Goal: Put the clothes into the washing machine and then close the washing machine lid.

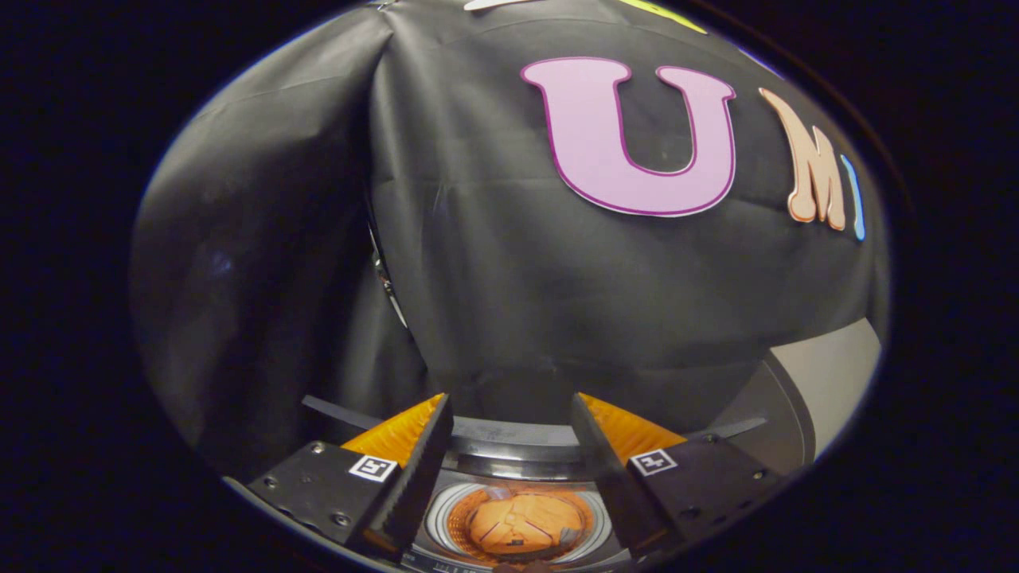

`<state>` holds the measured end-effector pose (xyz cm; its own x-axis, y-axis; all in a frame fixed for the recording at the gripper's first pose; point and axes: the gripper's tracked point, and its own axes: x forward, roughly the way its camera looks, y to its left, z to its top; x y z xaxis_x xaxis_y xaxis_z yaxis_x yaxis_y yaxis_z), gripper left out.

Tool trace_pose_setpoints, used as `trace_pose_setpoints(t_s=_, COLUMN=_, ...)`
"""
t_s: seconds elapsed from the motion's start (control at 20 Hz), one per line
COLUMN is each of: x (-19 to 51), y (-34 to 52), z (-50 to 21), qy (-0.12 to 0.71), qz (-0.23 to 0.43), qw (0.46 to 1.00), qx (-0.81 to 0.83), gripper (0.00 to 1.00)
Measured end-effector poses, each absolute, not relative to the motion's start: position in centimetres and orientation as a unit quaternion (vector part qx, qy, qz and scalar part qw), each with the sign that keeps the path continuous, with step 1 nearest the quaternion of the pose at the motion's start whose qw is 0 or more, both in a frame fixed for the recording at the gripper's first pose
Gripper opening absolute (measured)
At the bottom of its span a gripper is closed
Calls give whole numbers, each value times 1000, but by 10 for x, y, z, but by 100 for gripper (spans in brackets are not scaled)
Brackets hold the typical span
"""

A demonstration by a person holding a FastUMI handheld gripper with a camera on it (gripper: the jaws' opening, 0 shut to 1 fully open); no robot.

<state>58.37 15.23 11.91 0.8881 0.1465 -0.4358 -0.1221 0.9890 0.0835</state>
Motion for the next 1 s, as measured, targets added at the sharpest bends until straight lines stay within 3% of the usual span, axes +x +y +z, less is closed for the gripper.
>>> trace_pose_setpoints(t_s=0.4, x=582, y=154, z=126, qy=242, qz=89, qw=965, qx=43, gripper=88)
trace_pose_setpoints(t_s=0.7, x=559, y=180, z=72, qy=310, qz=119, qw=938, qx=103, gripper=86)
trace_pose_setpoints(t_s=1.0, x=532, y=180, z=73, qy=258, qz=130, qw=955, qx=67, gripper=86)
